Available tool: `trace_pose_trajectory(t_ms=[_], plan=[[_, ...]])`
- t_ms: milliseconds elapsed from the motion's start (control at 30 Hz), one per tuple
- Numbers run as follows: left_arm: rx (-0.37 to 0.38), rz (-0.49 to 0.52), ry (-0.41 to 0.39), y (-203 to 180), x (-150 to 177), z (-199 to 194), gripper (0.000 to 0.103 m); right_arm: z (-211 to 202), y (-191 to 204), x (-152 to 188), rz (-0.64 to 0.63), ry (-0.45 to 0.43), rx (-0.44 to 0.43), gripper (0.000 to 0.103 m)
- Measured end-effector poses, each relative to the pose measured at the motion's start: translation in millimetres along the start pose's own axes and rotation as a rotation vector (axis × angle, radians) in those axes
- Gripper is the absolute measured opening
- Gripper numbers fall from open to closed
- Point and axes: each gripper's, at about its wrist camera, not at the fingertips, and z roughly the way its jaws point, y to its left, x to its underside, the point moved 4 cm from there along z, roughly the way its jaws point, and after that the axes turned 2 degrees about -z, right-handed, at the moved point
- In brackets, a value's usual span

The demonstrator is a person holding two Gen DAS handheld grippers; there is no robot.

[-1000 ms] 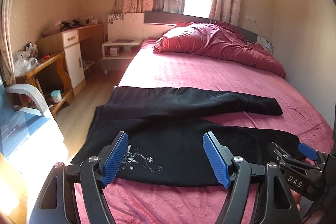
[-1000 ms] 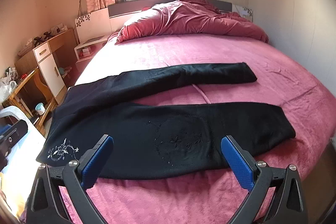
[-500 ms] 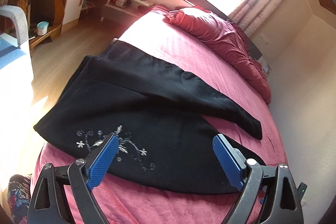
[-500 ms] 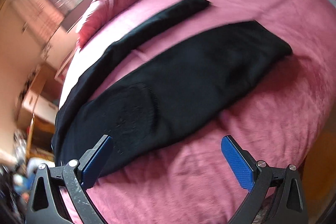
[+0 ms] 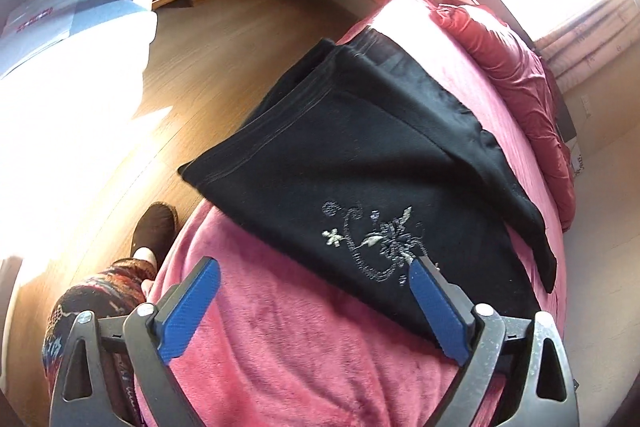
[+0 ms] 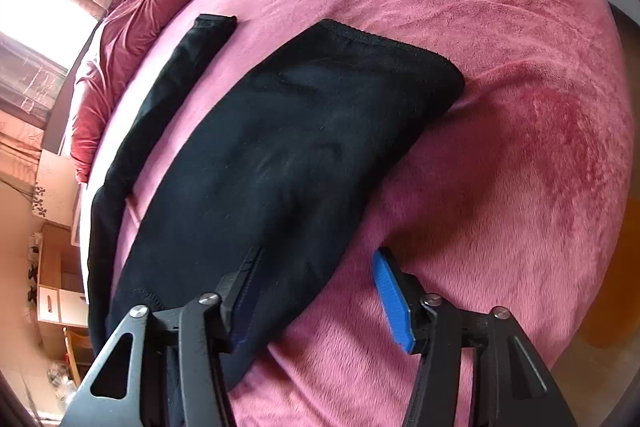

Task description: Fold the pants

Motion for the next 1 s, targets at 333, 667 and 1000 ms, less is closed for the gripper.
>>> trace_pose_trajectory(t_ms=[333,667,1000], plan=[[0.023,-0.163,0.029,16.1,-15.7,31.7,0.06,17.2,6.9,-13.2,-0.027,-0.011,0.037,0.051],[0.009,-0.086,-0.019,6.0,-33.4,26.3,0.008,3.9,21.3,-36.7,-0.07,-0.037,0.045,0.01],[0.034,0.035,-0.077,-11.8,-22.1,-24.4,0.006,-35.2,22.9,-45.1,-0.134,-0.096,0.057,0.009]])
